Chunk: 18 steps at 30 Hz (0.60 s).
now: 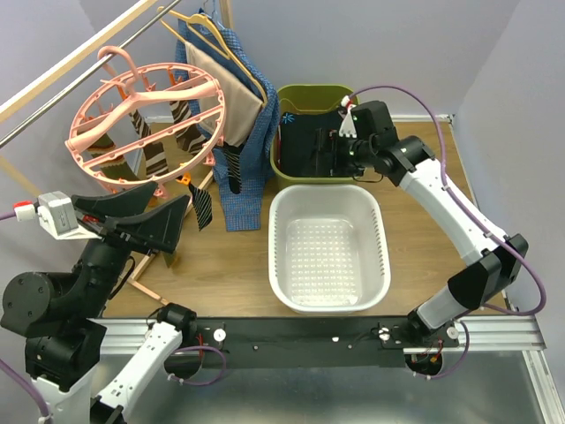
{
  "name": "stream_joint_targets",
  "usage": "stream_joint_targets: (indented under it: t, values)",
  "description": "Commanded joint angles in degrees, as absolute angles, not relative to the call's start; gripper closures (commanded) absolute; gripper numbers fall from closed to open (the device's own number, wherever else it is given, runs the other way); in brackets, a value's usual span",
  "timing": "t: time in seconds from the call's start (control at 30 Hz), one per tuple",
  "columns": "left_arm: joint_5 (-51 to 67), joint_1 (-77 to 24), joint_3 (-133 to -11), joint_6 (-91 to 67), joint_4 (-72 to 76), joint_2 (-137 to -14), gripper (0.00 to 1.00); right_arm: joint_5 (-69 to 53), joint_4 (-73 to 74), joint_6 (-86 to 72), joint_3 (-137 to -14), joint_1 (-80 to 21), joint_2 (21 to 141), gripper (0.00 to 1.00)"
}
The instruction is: Remove the socks clipped to the hanger
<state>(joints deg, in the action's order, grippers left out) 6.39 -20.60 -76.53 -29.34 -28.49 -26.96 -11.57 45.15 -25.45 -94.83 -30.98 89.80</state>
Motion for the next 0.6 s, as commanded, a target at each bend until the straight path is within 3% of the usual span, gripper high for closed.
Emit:
stream_joint_targets:
  t: [0.0,0.2,0.57]
  values:
    - [2.29,-20.48,-75.67,-27.78,-30.85,-26.63,0.01,-8.18,36.4,-24.96,-92.82,-30.32,86.41,0.0]
    - [-3.07,-20.57,-78.48,-26.9,-35.76,-27.86,0.02,-6.78,13.9,-29.52,-76.49,-30.23,75.24,0.0]
    - [-15.38,-20.57,-82.62,-27.51,-50.09,-29.97,0.06,-17.39,1.35,-33.13,-76.56,-30.41,80.07,0.0]
